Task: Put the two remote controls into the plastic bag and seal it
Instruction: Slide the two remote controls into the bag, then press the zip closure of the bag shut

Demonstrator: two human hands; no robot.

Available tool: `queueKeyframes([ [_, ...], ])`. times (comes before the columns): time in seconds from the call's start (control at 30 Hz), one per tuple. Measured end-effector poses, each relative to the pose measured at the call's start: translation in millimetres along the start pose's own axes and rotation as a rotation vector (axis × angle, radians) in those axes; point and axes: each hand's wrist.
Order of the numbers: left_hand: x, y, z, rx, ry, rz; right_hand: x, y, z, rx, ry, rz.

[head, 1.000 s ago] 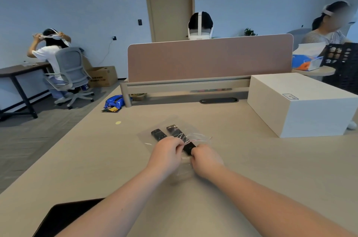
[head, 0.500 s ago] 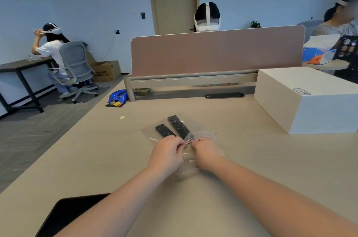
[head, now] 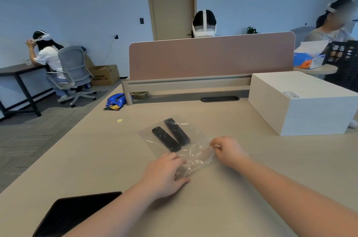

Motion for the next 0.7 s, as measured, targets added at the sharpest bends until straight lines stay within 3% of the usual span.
queueKeyframes([
  [0.27,-9.2,14.2,16.0,0.287,0.104,-0.133,-15.5,-13.4,-1.5,-0.18,0.013,0.055],
  [0.43,-12.0,4.4,16.3,0.312,0.085,-0.205,-29.2,-28.5,12.5,-0.334,-0.183,0.03],
  [0.6,-7.9,-13.7,5.8,0.273,0.042,-0.164,-29.2,-17.7,29.6,-0.363,-0.405,0.24],
  [0.7,-3.8,-21.9,-1.7,0.238,-0.024,-0.067,-29.3,-6.0,39.7,-0.378,-0.429,0.288],
])
Point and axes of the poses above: each hand's wrist, its own x-axis towards the middle knuckle, its own y-axis out of the palm, z = x × y, and after that the axes turned 12 degrees about x, right-handed
